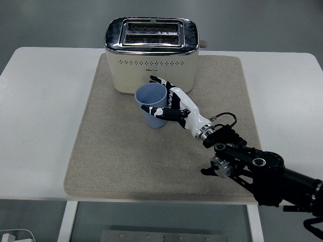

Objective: Put the water cup in front of the bread machine

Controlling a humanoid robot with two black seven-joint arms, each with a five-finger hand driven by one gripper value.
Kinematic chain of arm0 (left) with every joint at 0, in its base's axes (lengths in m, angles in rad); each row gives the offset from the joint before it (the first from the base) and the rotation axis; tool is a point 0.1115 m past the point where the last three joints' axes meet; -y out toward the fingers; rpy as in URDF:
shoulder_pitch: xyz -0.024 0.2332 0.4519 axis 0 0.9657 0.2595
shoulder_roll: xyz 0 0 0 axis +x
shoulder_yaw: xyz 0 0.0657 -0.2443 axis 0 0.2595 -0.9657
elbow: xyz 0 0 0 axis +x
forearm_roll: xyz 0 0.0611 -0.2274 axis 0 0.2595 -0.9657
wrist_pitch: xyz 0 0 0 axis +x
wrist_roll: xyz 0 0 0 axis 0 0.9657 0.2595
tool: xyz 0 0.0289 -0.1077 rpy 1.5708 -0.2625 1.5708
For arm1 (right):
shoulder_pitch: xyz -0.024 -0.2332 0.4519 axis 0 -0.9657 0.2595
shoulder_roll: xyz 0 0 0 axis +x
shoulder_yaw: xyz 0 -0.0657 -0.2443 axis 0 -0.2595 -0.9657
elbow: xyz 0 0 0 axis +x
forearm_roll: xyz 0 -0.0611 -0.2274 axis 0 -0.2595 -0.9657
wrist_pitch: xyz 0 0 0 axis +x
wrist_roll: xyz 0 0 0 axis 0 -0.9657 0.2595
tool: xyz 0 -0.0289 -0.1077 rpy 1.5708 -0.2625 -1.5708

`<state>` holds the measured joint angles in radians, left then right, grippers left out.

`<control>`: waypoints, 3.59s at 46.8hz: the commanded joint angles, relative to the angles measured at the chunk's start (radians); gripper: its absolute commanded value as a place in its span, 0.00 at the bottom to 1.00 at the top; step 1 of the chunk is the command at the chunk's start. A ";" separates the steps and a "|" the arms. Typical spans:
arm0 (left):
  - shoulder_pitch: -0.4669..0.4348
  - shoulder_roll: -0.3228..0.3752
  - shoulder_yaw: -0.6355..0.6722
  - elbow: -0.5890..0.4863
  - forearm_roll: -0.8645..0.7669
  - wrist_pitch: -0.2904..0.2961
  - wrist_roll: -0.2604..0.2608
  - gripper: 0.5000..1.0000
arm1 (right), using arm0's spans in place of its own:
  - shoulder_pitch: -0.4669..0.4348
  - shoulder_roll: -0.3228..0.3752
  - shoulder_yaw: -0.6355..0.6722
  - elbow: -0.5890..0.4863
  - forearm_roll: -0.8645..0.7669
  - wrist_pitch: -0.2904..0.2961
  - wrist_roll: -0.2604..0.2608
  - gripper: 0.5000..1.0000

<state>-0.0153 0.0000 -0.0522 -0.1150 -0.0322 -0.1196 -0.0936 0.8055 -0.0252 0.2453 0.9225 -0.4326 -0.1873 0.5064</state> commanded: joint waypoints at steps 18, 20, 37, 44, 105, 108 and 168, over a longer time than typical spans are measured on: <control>0.000 0.000 0.000 0.000 0.000 0.000 0.000 1.00 | -0.006 -0.035 -0.001 0.001 -0.001 0.000 0.003 0.83; 0.000 0.000 0.000 0.000 0.000 0.000 0.000 1.00 | -0.006 -0.036 -0.001 0.001 -0.001 0.000 0.001 0.83; 0.000 0.000 0.000 0.000 0.000 0.000 0.000 1.00 | -0.029 -0.082 -0.001 0.016 -0.001 0.002 0.026 0.83; 0.000 0.000 0.000 0.000 0.000 0.000 0.000 1.00 | -0.037 -0.094 -0.001 0.030 -0.001 0.002 0.029 0.83; 0.000 0.000 0.000 0.000 0.000 0.000 0.000 1.00 | -0.094 -0.297 0.028 0.113 0.000 -0.049 0.029 0.83; 0.000 0.000 0.000 0.000 0.000 0.000 0.000 1.00 | -0.095 -0.321 0.029 0.113 0.005 -0.049 0.027 0.83; 0.000 0.000 0.000 0.000 0.000 0.000 0.000 1.00 | 0.100 -0.452 0.046 -0.034 0.431 0.232 -0.088 0.83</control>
<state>-0.0155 0.0000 -0.0519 -0.1151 -0.0322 -0.1197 -0.0936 0.9023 -0.4770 0.2914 0.9106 -0.0036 0.0228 0.4300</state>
